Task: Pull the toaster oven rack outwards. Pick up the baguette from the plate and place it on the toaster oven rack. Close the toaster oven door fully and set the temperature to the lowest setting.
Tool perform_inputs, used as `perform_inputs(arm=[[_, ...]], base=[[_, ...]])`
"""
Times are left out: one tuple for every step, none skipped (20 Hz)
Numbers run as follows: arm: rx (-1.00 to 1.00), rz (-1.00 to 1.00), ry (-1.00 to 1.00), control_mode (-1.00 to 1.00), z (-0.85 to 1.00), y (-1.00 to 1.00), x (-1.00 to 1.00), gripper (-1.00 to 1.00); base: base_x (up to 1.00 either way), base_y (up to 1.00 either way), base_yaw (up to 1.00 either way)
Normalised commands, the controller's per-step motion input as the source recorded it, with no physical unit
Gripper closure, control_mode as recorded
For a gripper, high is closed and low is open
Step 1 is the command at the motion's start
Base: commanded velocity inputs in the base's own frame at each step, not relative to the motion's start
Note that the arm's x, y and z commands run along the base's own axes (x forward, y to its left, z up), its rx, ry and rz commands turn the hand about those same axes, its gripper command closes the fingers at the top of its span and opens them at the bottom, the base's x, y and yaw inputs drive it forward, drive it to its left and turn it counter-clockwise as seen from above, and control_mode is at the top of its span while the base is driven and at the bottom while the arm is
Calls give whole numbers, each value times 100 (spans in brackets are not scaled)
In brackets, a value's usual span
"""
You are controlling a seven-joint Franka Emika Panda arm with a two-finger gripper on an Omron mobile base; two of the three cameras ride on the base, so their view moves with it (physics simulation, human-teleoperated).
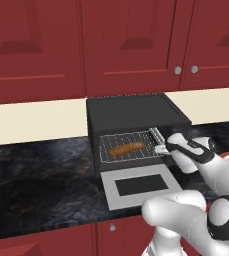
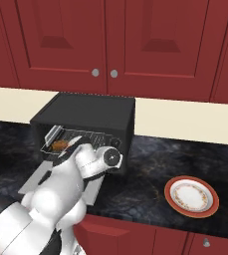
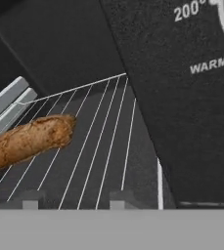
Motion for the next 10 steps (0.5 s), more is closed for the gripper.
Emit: perform_inputs(arm=[[26, -7, -53, -100, -39, -11, 8, -100], [27, -13, -54, -100, -16, -16, 6, -100], [29, -17, -53, -100, 0, -21, 4, -100], [30, -21, -51, -100, 0, -24, 9, -100], [30, -22, -47, -100, 1, -25, 7, -100], [31, -21, -45, -100, 10, -19, 16, -100], [32, -22, -43, -100, 25, -25, 13, -100], [32, -19, -38, -100, 36, -11, 23, -100], [33, -17, -31, -100, 51, -18, 16, -100], [31, -13, -17, -100, 64, -14, 11, -100]], base=[[0, 0, 0], [0, 0, 0], [0, 0, 0], [0, 0, 0], [0, 0, 0], [0, 0, 0], [0, 0, 0], [0, 0, 0], [0, 0, 0], [0, 0, 0]])
